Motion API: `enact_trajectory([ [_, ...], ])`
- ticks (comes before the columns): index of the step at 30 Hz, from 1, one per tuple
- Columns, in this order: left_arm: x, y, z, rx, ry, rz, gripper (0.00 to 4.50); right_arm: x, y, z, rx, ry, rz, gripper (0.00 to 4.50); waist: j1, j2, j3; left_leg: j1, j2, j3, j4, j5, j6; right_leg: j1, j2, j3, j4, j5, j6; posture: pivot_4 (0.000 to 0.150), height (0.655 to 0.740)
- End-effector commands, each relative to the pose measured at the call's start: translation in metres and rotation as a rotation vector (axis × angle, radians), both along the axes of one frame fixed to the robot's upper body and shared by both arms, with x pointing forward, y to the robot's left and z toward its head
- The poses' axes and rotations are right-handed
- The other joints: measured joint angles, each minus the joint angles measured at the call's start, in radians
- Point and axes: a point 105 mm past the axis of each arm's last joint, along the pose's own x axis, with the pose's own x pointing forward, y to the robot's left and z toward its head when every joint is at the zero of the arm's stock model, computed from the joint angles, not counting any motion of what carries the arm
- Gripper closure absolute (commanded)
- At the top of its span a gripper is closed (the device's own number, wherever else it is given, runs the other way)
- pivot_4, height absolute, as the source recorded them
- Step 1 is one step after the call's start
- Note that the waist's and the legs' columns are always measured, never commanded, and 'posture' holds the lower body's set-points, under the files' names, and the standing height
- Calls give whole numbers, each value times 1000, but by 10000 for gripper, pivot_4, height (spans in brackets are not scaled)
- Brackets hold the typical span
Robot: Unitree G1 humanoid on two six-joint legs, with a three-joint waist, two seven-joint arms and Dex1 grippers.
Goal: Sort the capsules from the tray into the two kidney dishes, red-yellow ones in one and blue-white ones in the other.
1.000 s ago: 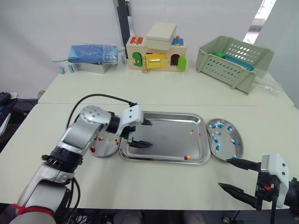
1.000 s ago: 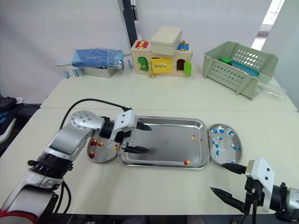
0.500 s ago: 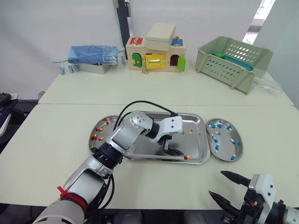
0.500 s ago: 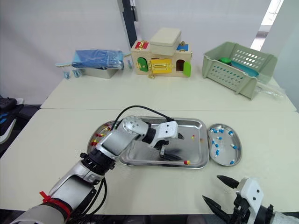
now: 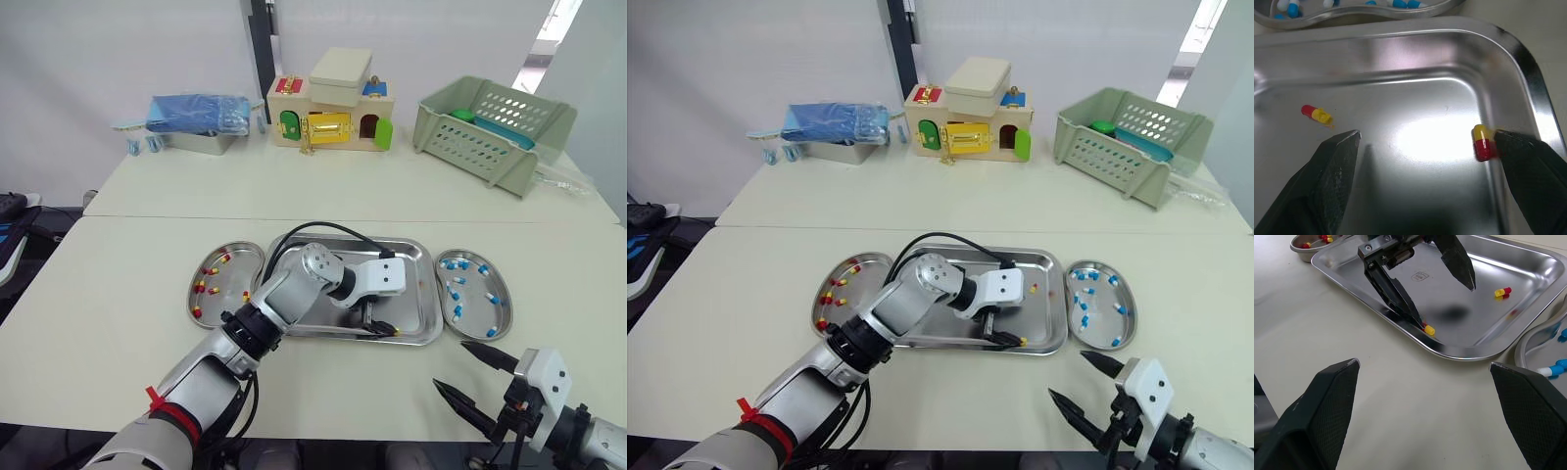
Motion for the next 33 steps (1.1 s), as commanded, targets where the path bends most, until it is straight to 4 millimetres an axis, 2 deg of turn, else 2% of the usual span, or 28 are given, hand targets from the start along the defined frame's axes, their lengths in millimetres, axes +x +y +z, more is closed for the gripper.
enact_trajectory([
  [1,-1,-8,10,-3,-44,-44,0,0,8,12,12,-36,25,271,0,0,0,0,0,0,0,0,0,0,0,0,0,0,0,1500,7400],
  [15,-3,-13,-1,49,-73,-88,0,-2,10,19,16,-30,24,271,1,0,0,0,0,0,0,0,0,0,0,0,0,0,0,1500,7400],
  [18,-4,-12,-2,57,-68,-94,6186,-4,11,17,13,-20,25,0,1,0,0,0,0,0,0,0,0,0,0,0,0,0,0,1500,7400],
  [29,-4,-7,-5,83,-61,-98,43198,-3,7,11,-1,-14,19,0,0,0,0,0,0,0,0,0,0,0,0,0,0,0,0,1500,7400],
  [33,-4,-7,-5,82,-61,-100,44137,-3,7,11,-3,-14,19,0,0,0,0,0,0,0,0,0,0,0,0,0,0,0,0,1500,7400],
])
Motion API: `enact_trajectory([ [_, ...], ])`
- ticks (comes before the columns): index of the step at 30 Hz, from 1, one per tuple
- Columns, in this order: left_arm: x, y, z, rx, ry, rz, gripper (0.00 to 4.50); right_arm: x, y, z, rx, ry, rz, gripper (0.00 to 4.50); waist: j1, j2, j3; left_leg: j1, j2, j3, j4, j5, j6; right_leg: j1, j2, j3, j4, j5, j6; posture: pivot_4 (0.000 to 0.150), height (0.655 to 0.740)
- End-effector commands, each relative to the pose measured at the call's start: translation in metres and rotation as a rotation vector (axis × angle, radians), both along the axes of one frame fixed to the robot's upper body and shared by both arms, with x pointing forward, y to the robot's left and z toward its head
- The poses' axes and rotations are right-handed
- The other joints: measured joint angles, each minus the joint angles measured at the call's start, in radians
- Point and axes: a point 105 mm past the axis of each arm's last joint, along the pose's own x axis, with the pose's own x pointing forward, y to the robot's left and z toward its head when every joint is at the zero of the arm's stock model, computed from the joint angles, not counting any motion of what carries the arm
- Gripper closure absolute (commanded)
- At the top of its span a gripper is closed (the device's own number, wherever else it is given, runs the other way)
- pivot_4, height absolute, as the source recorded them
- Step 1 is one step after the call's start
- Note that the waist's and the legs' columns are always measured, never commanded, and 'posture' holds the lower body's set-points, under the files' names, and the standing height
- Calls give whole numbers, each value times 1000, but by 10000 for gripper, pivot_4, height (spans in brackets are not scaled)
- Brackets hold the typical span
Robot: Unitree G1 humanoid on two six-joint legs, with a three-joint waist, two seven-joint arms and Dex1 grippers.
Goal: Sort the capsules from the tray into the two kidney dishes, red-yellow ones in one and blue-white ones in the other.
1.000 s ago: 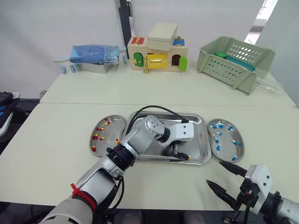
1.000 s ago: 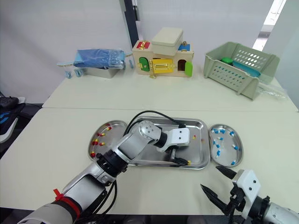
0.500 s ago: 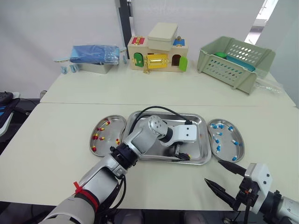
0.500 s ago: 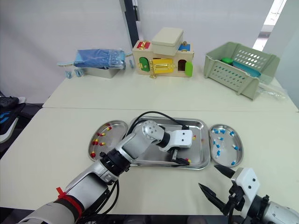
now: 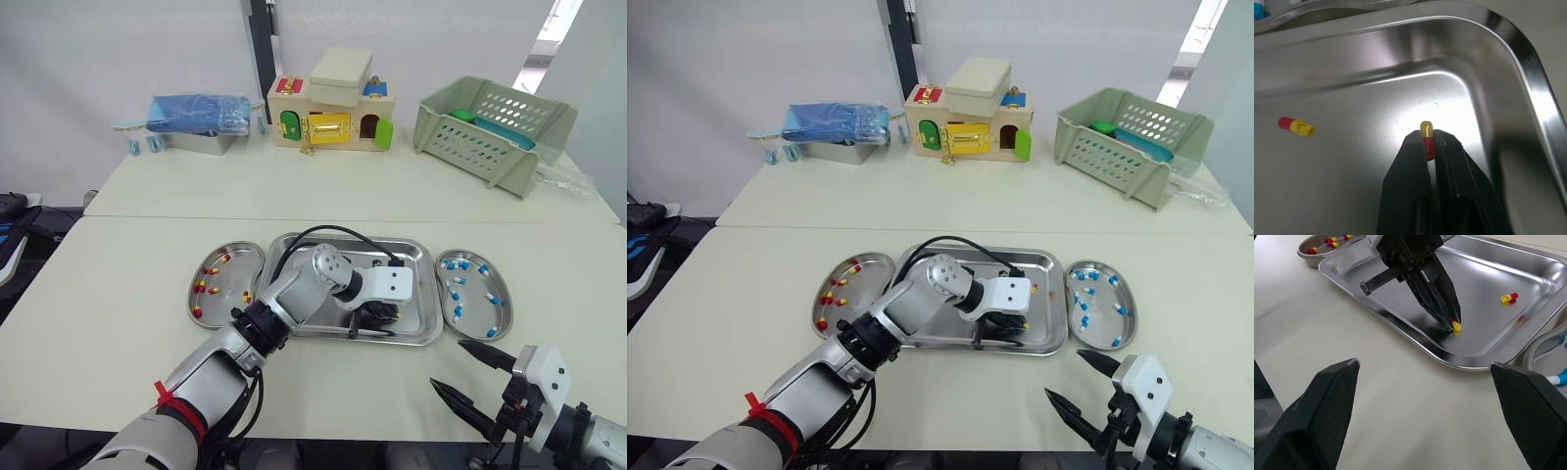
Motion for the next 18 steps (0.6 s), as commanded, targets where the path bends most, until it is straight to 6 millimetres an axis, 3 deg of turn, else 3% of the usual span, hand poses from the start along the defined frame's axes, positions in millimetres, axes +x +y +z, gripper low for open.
enact_trajectory([
  [1,-2,-2,2,7,-17,-20,44137,-1,1,4,-11,-30,14,0,0,0,0,0,0,0,0,0,0,0,0,0,0,0,0,1500,7400],
  [4,-4,-2,3,0,-16,-37,44137,-2,0,4,-13,-31,14,0,0,0,0,0,0,0,0,0,0,0,0,0,0,0,0,1500,7400],
  [9,-2,11,27,-81,2,30,44137,-7,9,8,-10,-49,85,0,-2,0,0,0,0,0,0,0,0,0,0,0,0,0,0,1500,7400],
  [14,6,48,49,-143,30,209,44137,-9,12,8,-33,-52,179,0,-4,0,0,0,0,0,0,0,0,0,0,0,0,0,0,1500,7400],
  [18,11,97,61,-142,15,384,44137,-9,17,7,-42,-43,277,0,-7,0,0,0,0,-1,0,0,0,0,0,0,0,0,0,1500,7400],
])
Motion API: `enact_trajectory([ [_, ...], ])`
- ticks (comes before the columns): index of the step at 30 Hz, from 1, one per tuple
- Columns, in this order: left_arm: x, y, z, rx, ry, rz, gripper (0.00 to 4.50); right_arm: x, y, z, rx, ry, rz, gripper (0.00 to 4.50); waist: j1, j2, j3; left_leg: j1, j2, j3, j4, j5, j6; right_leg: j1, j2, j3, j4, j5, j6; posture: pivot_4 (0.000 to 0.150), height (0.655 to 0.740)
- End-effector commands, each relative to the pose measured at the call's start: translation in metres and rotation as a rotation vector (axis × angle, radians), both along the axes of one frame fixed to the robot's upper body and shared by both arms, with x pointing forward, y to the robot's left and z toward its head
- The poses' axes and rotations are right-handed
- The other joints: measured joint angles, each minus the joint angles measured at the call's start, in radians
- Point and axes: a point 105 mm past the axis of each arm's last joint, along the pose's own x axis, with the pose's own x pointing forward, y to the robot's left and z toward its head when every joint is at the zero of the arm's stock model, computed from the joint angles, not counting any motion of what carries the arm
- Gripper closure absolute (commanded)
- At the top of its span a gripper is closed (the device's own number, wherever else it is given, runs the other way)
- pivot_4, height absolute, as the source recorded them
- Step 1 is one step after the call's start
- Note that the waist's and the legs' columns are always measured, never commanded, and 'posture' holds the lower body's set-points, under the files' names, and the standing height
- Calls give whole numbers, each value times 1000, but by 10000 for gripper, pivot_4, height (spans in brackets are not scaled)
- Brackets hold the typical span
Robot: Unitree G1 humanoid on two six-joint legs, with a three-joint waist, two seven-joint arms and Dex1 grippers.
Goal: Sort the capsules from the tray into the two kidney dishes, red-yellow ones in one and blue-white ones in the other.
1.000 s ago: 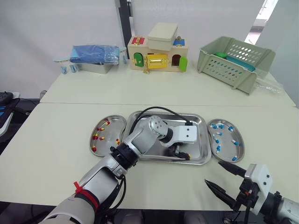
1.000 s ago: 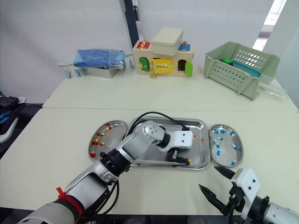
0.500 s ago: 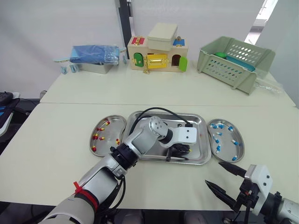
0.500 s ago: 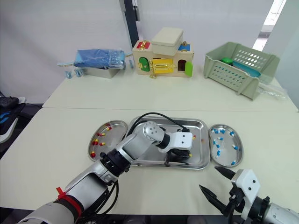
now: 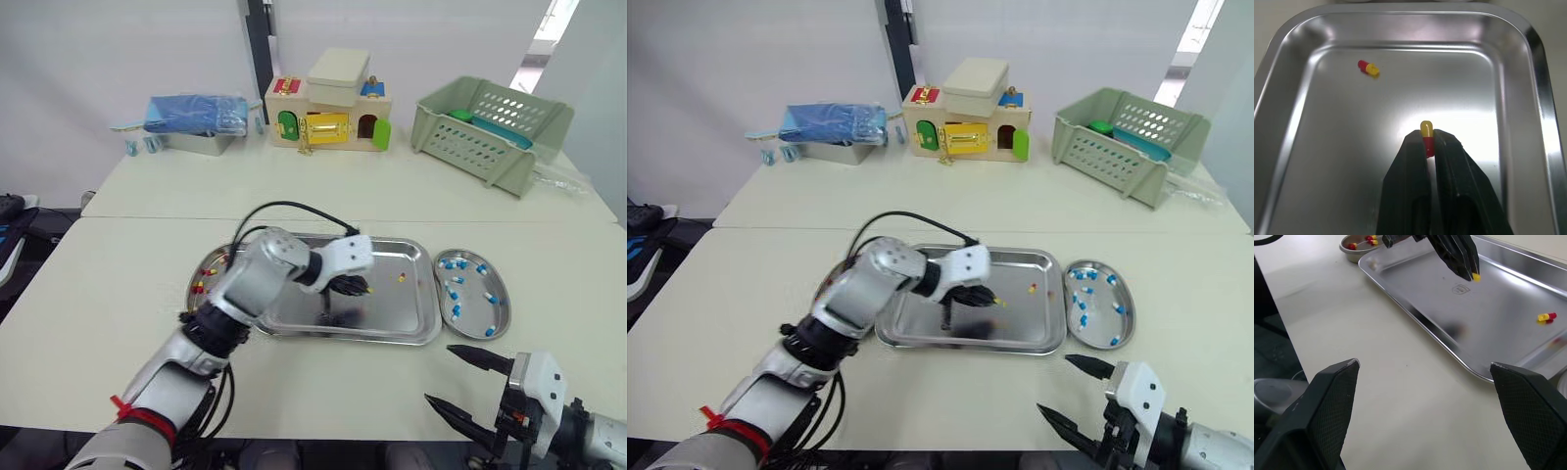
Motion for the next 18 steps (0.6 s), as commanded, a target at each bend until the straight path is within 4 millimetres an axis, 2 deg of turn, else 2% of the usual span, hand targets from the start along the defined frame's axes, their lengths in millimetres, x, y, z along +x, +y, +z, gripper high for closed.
enact_trajectory([
  [1,1,35,19,-23,-28,136,44137,-2,9,3,6,-6,99,0,-2,0,0,0,0,0,0,0,0,0,0,0,0,0,0,1500,7400],
  [7,2,127,29,12,-47,462,44137,6,18,10,9,-13,207,0,-4,0,0,0,1,0,0,0,0,0,0,0,0,0,0,1500,7400],
  [10,-1,155,29,22,-47,567,44137,9,18,11,9,-10,220,0,0,-1,0,0,1,0,0,0,0,0,0,0,0,0,0,1500,7400],
  [13,-4,173,24,39,-44,627,44137,12,19,12,14,-11,218,0,8,-1,0,0,0,0,0,0,0,0,0,0,0,0,0,1500,7400],
  [18,-4,186,17,53,-43,671,44137,16,21,12,19,-9,218,0,6,-1,0,0,1,0,0,0,0,0,0,0,0,0,0,1500,7400],
])
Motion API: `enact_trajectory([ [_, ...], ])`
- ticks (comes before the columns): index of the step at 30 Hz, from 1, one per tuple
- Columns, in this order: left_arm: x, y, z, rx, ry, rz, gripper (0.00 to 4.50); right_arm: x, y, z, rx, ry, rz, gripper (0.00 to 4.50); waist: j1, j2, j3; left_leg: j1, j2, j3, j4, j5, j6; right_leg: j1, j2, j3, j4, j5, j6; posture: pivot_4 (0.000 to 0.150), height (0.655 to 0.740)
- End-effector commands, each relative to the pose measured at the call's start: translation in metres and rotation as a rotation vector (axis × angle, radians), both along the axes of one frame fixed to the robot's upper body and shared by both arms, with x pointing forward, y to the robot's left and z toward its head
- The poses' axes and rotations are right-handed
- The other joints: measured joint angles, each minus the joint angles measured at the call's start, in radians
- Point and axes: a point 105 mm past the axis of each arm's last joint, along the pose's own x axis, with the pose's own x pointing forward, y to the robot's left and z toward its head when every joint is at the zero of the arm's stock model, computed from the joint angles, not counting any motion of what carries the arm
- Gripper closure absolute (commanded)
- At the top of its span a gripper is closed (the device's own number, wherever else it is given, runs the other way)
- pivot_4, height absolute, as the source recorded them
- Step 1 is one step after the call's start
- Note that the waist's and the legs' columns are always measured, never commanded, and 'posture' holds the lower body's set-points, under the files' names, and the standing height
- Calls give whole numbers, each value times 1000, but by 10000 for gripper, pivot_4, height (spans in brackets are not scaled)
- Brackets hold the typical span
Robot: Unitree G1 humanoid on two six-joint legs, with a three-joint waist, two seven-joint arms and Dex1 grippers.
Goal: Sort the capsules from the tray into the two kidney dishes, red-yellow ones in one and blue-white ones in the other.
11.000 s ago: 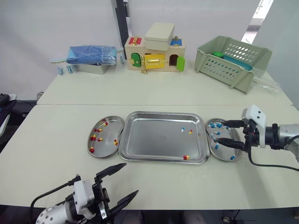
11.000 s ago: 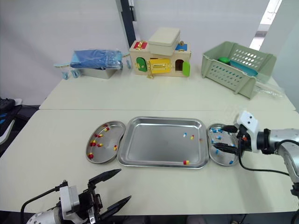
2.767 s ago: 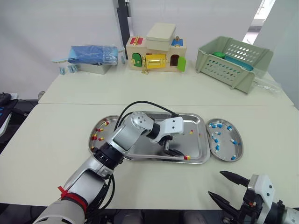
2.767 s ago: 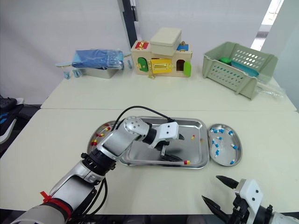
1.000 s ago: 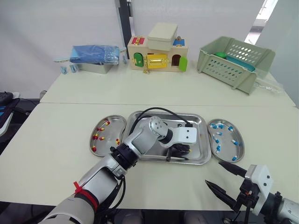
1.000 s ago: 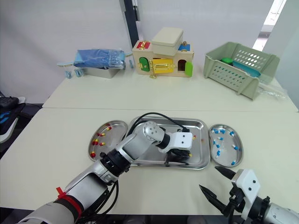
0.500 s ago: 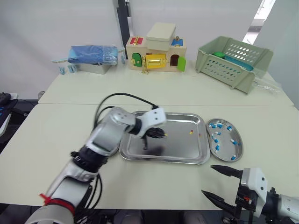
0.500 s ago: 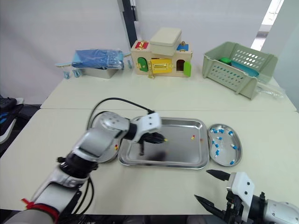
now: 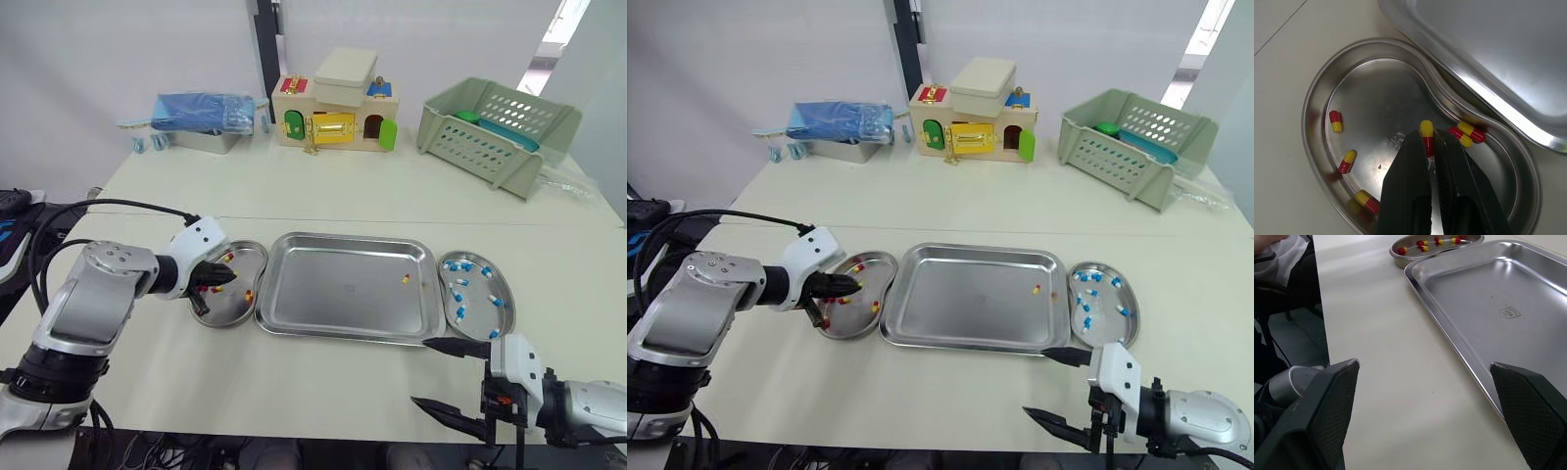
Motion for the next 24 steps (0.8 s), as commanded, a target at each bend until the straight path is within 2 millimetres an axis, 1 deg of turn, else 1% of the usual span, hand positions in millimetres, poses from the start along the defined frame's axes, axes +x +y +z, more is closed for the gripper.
enact_trajectory([
  [1,3,6,10,8,-55,17,44137,1,4,4,19,-6,16,0,-1,0,0,0,0,0,0,0,0,0,0,0,0,0,0,1500,7400],
  [6,7,3,7,-1,-51,15,44137,2,5,5,24,-6,10,0,-1,0,0,0,0,0,0,0,0,0,0,0,0,0,0,1500,7400],
  [10,12,5,8,-6,-61,17,33905,1,2,3,24,2,-5,0,-1,0,0,0,0,0,0,0,0,0,0,0,0,0,0,1500,7400],
  [20,16,3,9,-16,-63,-1,1241,-2,-2,0,30,16,-30,0,-2,0,0,0,0,0,0,0,0,0,0,0,0,0,0,1500,7400],
  [21,16,4,9,-18,-62,-2,322,-2,-4,1,39,26,-41,0,-2,0,0,0,0,0,0,0,0,0,0,0,0,0,0,1500,7400],
  [24,12,5,14,-57,-74,-15,322,-1,-14,3,38,69,-63,0,-3,0,0,0,0,0,0,0,0,0,0,0,1,0,0,1500,7400],
])
